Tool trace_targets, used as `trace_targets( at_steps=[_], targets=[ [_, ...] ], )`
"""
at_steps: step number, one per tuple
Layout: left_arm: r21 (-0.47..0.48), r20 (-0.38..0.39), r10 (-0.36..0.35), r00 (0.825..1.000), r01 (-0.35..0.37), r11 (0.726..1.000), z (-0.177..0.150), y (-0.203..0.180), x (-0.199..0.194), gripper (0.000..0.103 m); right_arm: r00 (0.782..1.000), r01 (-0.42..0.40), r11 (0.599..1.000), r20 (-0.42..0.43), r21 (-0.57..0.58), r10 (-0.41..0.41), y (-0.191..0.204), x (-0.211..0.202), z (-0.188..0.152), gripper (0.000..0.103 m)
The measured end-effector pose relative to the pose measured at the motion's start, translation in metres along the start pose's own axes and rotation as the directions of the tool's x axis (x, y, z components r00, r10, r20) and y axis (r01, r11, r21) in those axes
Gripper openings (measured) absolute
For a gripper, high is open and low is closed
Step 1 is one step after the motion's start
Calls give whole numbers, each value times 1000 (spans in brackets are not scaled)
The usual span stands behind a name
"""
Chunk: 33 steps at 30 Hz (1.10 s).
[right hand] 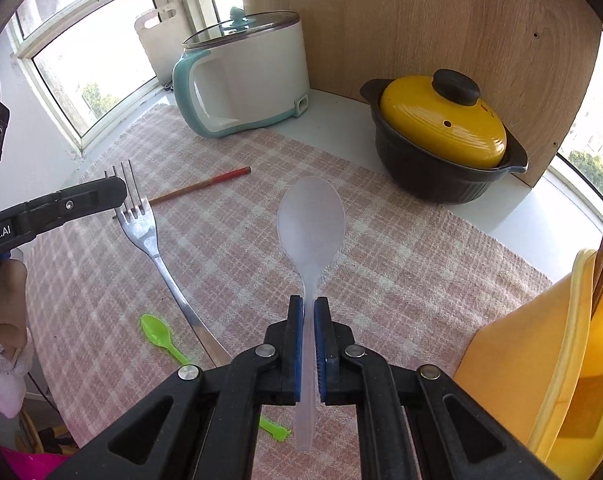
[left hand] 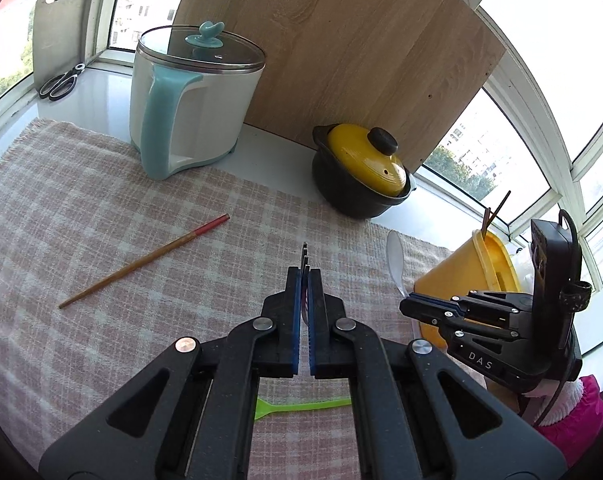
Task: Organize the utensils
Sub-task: 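Lift the clear spoon and fork and carry them over the yellow container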
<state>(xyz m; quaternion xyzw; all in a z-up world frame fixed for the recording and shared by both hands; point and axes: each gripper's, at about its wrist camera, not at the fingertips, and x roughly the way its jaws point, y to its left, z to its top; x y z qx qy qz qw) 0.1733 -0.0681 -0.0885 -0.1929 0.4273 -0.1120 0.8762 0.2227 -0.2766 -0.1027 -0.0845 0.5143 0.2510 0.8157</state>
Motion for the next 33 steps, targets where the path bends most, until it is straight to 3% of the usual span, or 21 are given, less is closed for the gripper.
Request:
trace_targets(
  at_steps=[8,16,25,33],
  targets=[
    [80,59,-33,998,28,996,17,-32,-34,0,995,-9,999,103,37,5,-3,-50,-4,3],
    [130,103,-117,988,103,986,37,-74,-53,0,976,2,996,216,87,-21,-23,-115,-11,3],
    [175,119,-199,973,177,969,51,-126,-50,0,953,68,985,282,156,-111,-65,-165,-22,3],
    [219,116,-225,967,196,956,55,-171,-24,0,944,119,971,281,209,-176,-106,-174,-26,3]
  ],
)
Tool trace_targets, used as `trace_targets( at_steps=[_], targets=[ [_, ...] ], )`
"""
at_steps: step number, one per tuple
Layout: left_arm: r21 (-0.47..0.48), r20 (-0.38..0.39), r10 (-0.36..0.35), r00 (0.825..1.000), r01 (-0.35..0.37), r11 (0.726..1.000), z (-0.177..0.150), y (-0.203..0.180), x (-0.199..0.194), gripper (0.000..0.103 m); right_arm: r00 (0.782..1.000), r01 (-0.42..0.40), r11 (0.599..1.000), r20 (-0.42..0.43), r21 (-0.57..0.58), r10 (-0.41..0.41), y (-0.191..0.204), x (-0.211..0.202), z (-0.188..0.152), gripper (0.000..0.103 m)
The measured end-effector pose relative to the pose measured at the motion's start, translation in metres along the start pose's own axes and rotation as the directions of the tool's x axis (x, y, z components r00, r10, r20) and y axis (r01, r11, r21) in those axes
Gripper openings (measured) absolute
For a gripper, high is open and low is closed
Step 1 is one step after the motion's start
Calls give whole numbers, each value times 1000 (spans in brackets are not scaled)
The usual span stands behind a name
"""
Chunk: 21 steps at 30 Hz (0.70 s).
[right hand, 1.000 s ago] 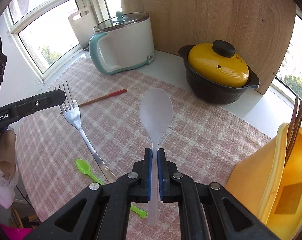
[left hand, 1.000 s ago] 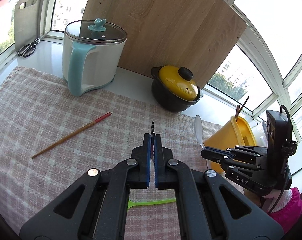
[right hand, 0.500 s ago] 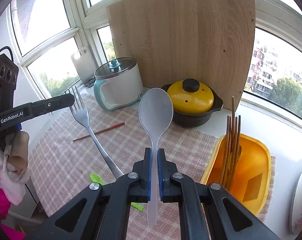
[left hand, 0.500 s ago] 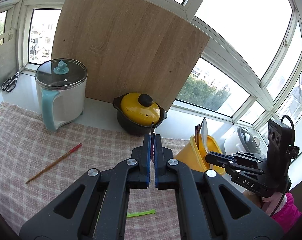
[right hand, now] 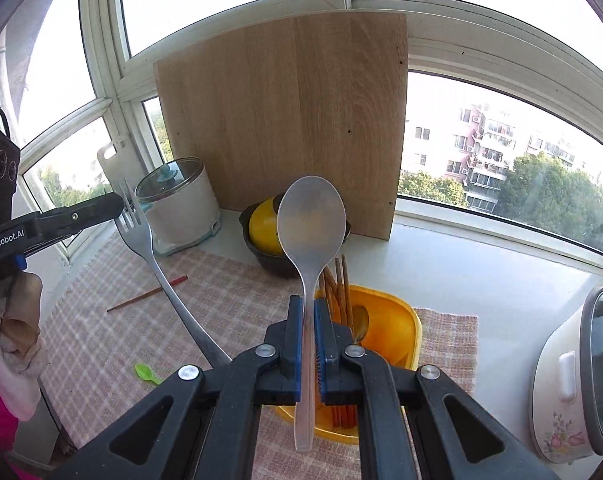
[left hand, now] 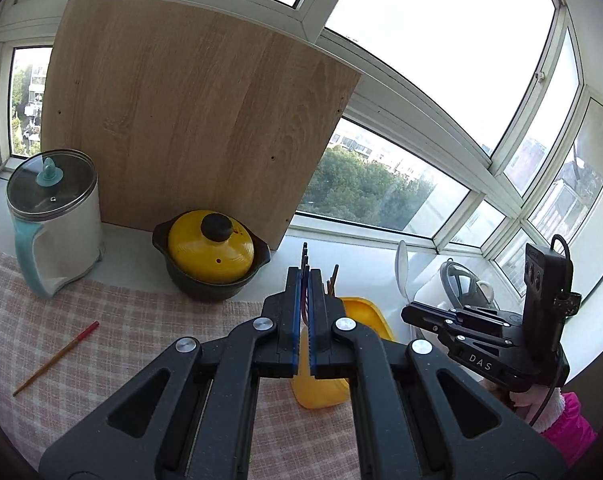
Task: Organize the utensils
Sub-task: 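Lift the clear spoon and fork and carry them over the yellow container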
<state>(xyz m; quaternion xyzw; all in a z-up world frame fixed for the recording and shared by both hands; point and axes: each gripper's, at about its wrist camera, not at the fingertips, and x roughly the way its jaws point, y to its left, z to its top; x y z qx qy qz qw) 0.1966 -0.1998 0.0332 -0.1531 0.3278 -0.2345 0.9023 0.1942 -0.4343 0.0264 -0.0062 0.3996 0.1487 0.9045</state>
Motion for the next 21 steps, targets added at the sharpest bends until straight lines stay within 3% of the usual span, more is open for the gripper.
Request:
trace_targets(
  at_steps=[12,21],
  targets=[
    [80,-83,27,996,-21,997,0,-35,64,0,1000,28,999,-7,36,-28,-29,25,3,3],
    [124,-137,42,990,-25,992,-13,-46,87,0,999,17,996,-51,83,-13,-50,51,-4,3]
  ],
)
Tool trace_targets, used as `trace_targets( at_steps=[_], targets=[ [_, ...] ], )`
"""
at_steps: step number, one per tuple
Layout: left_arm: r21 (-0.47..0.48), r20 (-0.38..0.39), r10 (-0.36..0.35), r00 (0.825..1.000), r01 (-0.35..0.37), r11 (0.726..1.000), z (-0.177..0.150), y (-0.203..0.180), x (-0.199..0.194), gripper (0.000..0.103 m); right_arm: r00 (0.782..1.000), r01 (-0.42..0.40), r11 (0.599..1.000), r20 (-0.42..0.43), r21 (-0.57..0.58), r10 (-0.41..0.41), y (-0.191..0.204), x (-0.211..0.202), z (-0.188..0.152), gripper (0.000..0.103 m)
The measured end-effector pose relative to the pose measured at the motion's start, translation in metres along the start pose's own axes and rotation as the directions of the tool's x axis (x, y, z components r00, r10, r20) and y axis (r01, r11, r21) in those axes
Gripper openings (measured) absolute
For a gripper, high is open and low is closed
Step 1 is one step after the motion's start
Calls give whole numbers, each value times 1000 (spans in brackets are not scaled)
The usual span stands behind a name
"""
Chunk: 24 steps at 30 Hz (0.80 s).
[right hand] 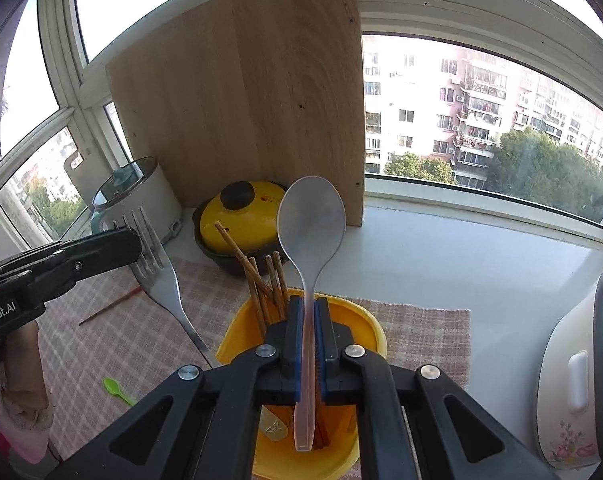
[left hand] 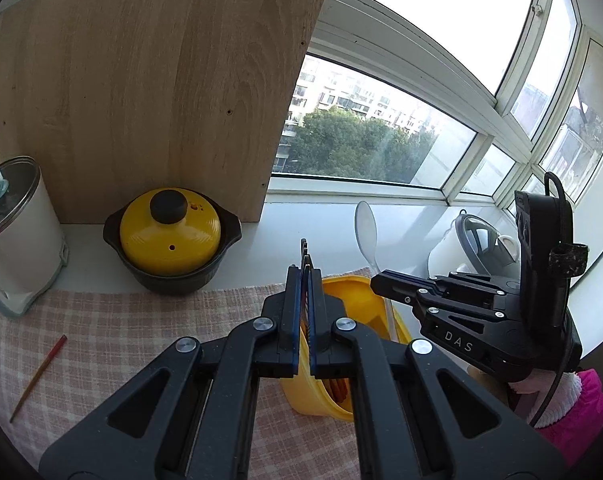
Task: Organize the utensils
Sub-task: 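Lift the clear spoon and fork and carry them over the yellow container, then open both tools to drop the clear spoon and fork into the container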
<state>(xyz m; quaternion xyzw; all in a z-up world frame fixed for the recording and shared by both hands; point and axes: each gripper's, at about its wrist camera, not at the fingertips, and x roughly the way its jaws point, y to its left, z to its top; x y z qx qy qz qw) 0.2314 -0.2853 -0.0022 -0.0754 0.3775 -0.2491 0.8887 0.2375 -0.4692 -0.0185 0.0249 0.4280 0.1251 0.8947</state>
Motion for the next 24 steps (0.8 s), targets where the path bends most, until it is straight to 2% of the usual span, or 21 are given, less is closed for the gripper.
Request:
trace_targets(
  at_steps=[13,14,15,16,19,21,24],
  targets=[
    [-7,-20,-14,1000,14,1000,0,0,7,2,1000,0,1000,-18,22,1,-10,11,-2,4],
    [-9,-22,-16,1000,16,1000,0,0,7,4,1000,3,1000,-17,25,-2,-10,11,-2,11],
    [-12,-21,-16,1000,15,1000,1,0,7,5,1000,7,1000,-12,28,-6,-10,9,-2,22],
    [-14,-21,-16,1000,15,1000,1,1,6,6,1000,6,1000,-4,29,-6,-11,8,-2,26],
    [-22,-13,-16,1000,16,1000,1,2,4,6,1000,12,999,3,33,-12,-11,4,-2,26],
    [-28,-9,-26,1000,25,999,1,3,2,15,1000,15,999,5,35,-15,-10,2,-3,29],
    [-26,-3,-22,1000,22,999,2,4,-2,16,1000,26,999,15,37,-27,-10,-3,-5,34]
  ],
)
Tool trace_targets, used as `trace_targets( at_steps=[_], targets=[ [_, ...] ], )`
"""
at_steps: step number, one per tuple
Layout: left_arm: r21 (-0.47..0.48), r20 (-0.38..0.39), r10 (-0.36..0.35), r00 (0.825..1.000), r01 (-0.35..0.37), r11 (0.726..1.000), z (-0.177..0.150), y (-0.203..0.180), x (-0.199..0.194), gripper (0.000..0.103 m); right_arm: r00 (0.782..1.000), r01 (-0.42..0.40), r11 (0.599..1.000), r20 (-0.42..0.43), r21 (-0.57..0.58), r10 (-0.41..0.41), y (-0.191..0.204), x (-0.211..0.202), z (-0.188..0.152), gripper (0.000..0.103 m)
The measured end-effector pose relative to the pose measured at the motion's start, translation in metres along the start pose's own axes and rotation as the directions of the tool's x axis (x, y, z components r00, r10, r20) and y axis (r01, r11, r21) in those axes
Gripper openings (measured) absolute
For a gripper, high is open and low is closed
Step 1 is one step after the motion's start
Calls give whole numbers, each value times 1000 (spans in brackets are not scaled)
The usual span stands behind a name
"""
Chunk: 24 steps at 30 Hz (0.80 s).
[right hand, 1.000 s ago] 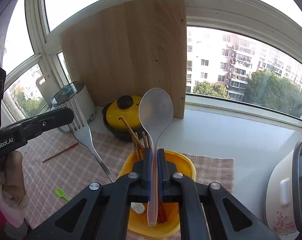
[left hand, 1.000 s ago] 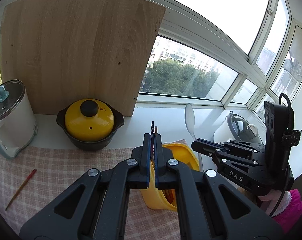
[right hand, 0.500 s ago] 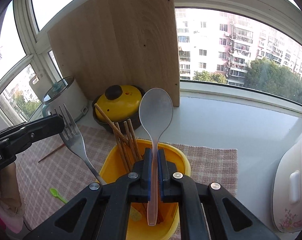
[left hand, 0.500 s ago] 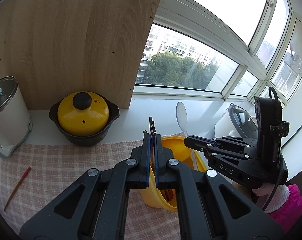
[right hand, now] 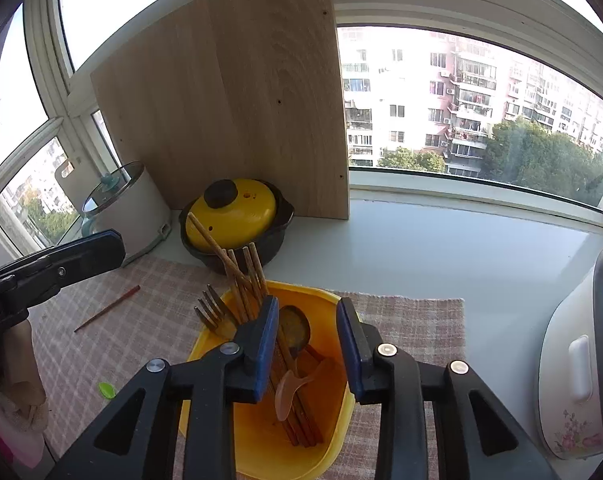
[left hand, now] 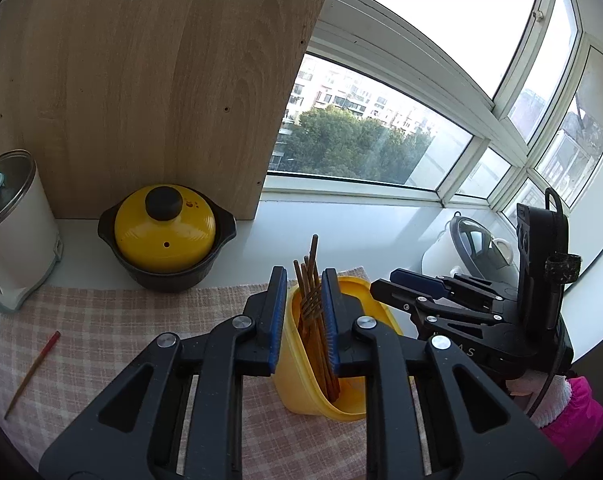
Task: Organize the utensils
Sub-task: 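Open both tools to drop the clear spoon and fork into the container, then move both open tools back over the green spoon and chopstick on the cloth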
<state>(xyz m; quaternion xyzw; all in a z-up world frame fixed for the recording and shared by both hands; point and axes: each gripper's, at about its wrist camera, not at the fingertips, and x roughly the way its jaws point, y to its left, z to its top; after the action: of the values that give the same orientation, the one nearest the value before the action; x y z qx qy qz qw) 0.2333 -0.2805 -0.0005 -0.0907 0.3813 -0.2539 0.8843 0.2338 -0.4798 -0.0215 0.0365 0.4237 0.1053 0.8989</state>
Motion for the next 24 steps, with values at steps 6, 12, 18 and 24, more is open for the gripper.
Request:
trace_targets(
  at_steps=[6,12,18,24],
  targets=[
    [-8,-6,2,1000,-2,1000,-3,6,-7,16,1000,18,1000,19,-1,-18,4,-9,-2,48],
    [-20,-18,9,1000,-9,1000,-10,12,-16,16,999,30,1000,31,-7,-29,12,-18,-6,55],
    [-37,-18,18,1000,-19,999,-18,21,-29,24,998,42,999,49,-6,-41,22,-30,-10,70],
    [-37,-14,37,999,-38,999,-27,30,-45,34,997,56,998,62,-36,-54,43,-42,-16,73]
  ],
)
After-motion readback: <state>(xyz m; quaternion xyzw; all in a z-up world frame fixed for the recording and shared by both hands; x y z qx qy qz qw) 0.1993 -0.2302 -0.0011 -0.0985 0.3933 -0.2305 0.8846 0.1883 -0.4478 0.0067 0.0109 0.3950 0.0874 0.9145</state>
